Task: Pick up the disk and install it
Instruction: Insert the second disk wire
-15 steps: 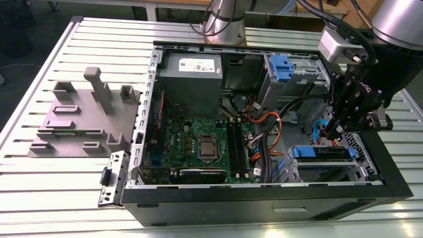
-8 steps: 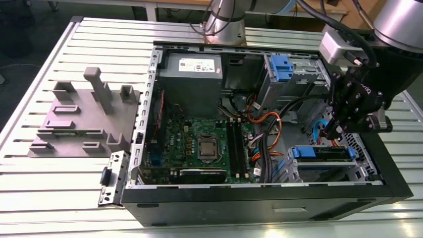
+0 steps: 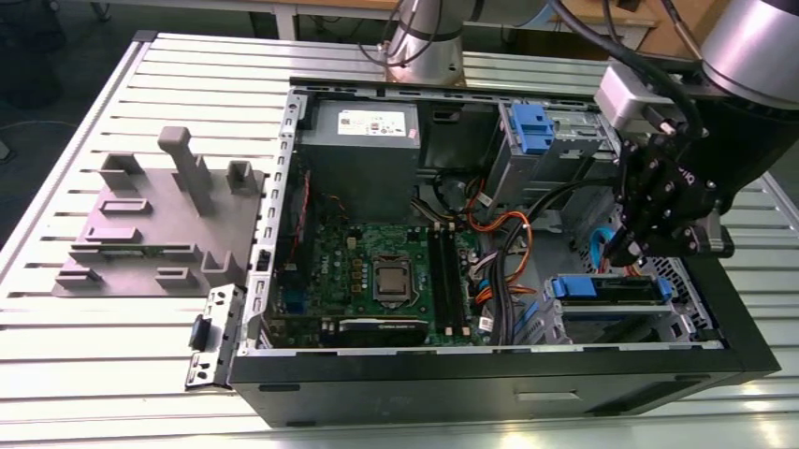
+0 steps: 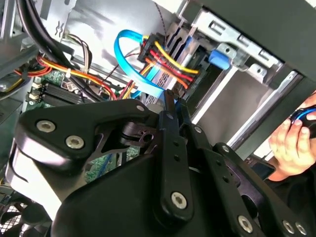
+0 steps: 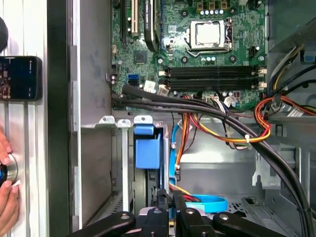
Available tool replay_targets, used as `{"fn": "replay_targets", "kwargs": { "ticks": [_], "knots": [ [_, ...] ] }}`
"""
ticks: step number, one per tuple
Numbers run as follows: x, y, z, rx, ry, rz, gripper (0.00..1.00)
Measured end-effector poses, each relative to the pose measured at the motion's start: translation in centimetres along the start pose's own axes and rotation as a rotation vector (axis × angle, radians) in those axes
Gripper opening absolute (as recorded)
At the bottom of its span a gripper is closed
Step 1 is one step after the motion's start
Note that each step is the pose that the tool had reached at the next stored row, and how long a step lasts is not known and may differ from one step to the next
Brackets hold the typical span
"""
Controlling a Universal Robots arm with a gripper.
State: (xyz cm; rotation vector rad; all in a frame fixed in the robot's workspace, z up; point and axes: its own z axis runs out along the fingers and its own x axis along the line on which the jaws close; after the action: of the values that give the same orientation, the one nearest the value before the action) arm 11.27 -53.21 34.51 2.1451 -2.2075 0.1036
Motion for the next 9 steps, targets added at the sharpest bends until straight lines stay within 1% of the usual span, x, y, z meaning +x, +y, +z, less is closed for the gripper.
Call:
{"fn": "replay_targets", "kwargs": {
  "ticks": [2, 3, 4, 6, 8, 9],
  "knots": [
    [0.04, 0.19, 0.02, 0.0018, -0.001, 0.0, 0.16],
    [0.12, 0.22, 0.03, 0.0023, -0.0028, 0.0, 0.16],
    [0.28, 0.23, 0.06, 0.0026, -0.007, 0.0, 0.16],
    [0.68, 0.24, 0.17, 0.0034, -0.0182, 0.0, 0.16],
    [1.05, 0.26, 0.29, 0.0043, -0.0321, 0.001, 0.16],
    [1.22, 0.27, 0.33, 0.005, -0.0381, 0.001, 0.16]
  ]
}}
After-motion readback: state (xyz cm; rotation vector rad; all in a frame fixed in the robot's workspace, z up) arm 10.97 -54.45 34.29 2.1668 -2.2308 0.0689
